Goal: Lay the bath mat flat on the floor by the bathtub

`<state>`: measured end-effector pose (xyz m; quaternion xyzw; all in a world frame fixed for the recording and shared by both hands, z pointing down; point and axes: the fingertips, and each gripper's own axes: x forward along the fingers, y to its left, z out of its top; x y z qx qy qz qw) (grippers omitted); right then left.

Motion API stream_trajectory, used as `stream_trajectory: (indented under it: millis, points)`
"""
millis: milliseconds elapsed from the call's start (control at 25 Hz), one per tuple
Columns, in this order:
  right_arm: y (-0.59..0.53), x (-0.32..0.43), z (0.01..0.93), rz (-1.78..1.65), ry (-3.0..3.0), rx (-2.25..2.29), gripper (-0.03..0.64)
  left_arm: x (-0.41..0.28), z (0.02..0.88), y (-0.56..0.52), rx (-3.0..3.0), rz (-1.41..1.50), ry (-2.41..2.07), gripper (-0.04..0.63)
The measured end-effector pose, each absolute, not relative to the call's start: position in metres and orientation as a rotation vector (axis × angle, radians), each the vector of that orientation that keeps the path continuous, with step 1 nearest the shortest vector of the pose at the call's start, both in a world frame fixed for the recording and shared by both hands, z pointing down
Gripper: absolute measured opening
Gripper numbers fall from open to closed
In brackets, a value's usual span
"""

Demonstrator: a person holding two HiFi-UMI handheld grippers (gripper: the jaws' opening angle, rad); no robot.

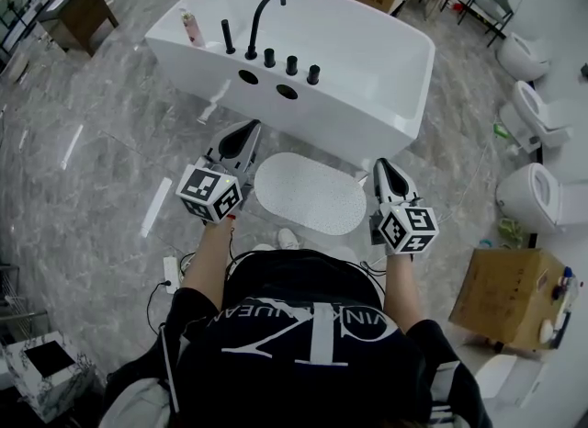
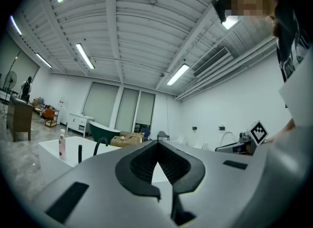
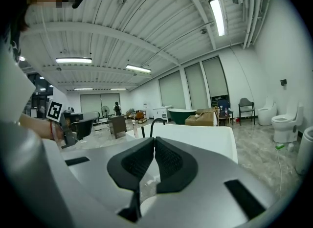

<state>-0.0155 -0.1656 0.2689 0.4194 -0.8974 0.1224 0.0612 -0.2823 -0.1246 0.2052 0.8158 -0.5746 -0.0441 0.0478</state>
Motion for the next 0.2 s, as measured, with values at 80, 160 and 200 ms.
stream_trajectory:
  millis: [80,160,200]
  points:
    - [-0.1659,-0.0150,0.2683,0.371,-2.713,1.274,0.029,-0.2823,0.2052,-0.1261,2.489,-0.134,-1.749,0.014]
    - [-0.1666,-0.0151,0.2675,0.373,-2.713,1.280,0.029,-0.2826,0.2055,-0.1276,2.489,-0.133,-1.746,0.014]
    - [-0.1669,-0.0151,0.2671,0.374,-2.712,1.283,0.029,-0.2829,0.2058,-0.1283,2.488,-0.133,-1.745,0.014]
